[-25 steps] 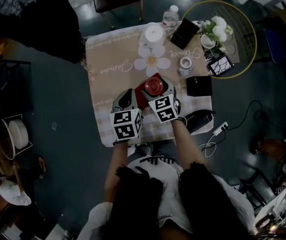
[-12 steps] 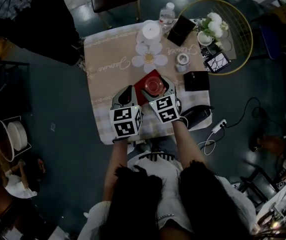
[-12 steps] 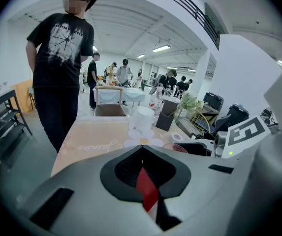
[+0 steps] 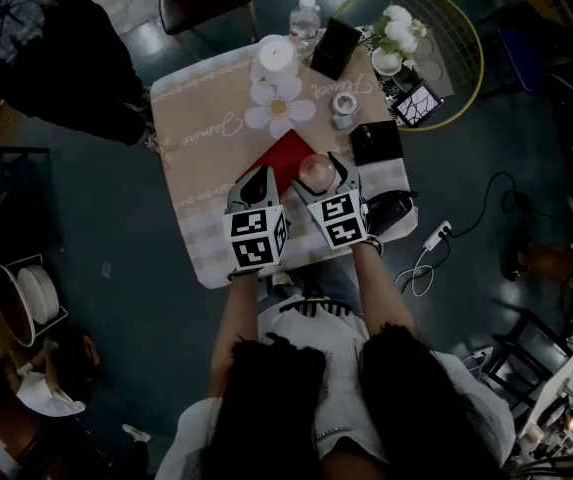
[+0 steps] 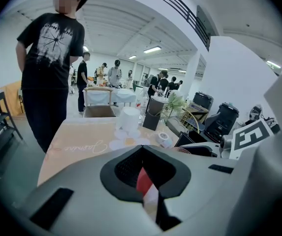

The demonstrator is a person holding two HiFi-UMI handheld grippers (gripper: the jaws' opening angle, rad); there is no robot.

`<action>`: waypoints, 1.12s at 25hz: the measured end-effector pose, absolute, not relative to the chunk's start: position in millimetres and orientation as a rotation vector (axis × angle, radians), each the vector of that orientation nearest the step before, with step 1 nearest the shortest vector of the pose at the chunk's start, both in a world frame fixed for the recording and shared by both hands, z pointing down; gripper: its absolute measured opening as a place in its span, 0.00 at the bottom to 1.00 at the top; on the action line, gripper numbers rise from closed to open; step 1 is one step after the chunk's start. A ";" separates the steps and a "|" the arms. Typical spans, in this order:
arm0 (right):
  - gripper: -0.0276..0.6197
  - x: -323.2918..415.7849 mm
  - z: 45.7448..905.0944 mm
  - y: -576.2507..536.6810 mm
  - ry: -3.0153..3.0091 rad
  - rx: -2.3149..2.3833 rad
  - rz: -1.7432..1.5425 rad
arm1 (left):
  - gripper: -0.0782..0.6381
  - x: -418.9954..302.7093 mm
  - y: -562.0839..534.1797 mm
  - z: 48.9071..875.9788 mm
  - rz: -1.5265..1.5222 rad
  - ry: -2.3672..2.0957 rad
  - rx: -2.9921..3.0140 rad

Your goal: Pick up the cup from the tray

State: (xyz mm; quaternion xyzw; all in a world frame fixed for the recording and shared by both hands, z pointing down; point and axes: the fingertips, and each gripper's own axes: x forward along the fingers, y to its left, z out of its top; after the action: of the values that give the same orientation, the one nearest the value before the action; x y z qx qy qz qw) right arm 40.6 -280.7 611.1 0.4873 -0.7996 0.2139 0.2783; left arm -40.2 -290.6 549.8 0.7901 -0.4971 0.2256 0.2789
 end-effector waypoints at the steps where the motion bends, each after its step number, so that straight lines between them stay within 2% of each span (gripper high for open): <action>1: 0.66 44.5 611.5 -277.0 -2.139 1.317 0.579 | 0.12 -37.0 -287.6 550.3 0.611 -1.316 2.124; 28: 0.66 70.6 639.4 -242.2 -2.098 1.412 0.635 | 0.12 -19.9 -256.3 564.3 0.670 -1.253 2.153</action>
State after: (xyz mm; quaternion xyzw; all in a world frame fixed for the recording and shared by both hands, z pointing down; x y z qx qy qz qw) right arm 70.6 -242.2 639.4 0.5224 -0.7761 0.2350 0.2637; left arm -19.9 -256.3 564.3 0.8019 -0.4667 0.2496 0.2772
